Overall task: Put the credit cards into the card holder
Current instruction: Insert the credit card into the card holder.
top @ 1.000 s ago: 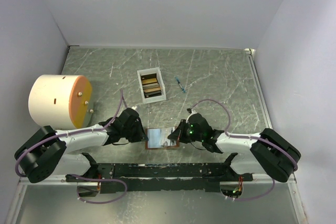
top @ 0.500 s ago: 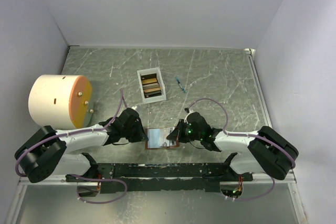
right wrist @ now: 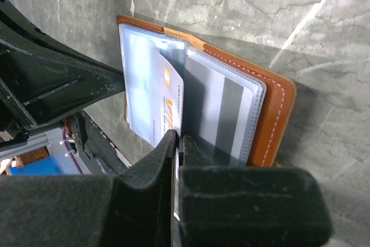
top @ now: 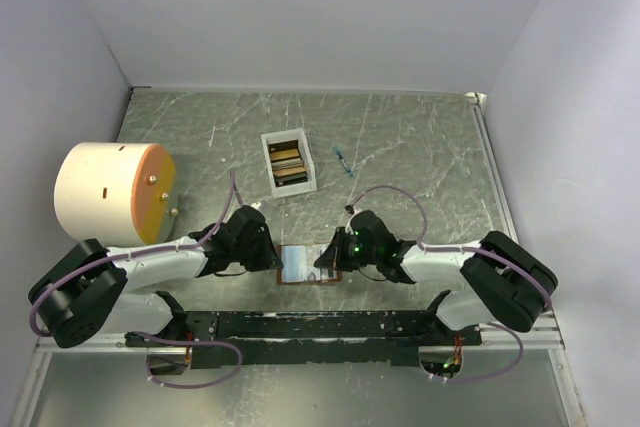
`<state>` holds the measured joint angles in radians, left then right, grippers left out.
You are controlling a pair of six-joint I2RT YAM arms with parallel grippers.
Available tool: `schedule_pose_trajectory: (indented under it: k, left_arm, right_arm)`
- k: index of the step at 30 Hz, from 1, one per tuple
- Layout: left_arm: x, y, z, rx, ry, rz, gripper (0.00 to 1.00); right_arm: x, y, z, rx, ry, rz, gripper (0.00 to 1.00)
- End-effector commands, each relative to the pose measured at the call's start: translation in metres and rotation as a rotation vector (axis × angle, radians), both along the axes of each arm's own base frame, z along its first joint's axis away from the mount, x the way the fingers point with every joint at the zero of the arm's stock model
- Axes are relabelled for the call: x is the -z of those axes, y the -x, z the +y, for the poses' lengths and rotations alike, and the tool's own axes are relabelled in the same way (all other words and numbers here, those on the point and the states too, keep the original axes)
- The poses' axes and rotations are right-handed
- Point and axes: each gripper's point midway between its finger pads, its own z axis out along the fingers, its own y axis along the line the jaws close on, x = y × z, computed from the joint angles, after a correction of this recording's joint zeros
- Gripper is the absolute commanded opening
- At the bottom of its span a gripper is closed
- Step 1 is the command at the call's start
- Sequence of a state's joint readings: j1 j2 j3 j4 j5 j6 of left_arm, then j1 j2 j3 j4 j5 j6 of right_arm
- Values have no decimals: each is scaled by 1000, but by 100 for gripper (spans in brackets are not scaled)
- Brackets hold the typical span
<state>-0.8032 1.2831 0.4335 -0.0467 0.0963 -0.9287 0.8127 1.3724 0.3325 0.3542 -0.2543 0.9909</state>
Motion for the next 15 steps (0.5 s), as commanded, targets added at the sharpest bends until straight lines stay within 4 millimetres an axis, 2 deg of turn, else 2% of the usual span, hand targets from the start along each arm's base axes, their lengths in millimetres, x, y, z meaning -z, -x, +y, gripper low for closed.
schedule_pose_trajectory:
  k: [1,3,11,15]
  left_arm:
    - [14,11,11,2,-55,30,18]
    - [14,10,12,3,-62,27,18]
    - [16,12,12,-3,-63,40,18]
    - [13,14,8,-19,-20,36,19]
  right_arm:
    - [15,2,-7,-24,76,19,0]
    - [14,-2,-4,-32,91,10,0]
    - [5,-13,-18,-2,202,-26,32]
    - [-1,-15,-23,15,225,-40,38]
